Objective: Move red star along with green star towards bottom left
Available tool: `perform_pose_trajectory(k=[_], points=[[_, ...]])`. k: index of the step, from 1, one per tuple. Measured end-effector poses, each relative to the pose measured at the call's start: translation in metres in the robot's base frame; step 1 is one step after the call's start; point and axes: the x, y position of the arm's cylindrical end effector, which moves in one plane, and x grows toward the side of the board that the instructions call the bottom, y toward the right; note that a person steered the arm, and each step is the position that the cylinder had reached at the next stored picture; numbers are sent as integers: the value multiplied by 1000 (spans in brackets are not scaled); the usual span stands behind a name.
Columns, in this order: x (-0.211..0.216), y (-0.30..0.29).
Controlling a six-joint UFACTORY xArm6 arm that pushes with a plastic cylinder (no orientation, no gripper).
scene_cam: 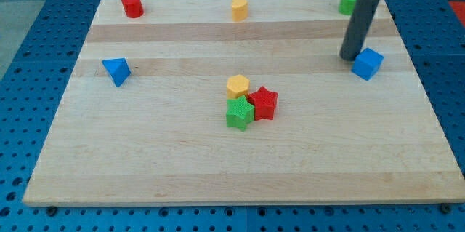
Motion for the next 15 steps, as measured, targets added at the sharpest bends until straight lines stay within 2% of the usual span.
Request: perform_pose_trajectory(k=[4, 6, 8, 9, 11, 15], points=[[4, 12], [14, -71], [75, -101], [92, -117], [115, -197], [127, -326]])
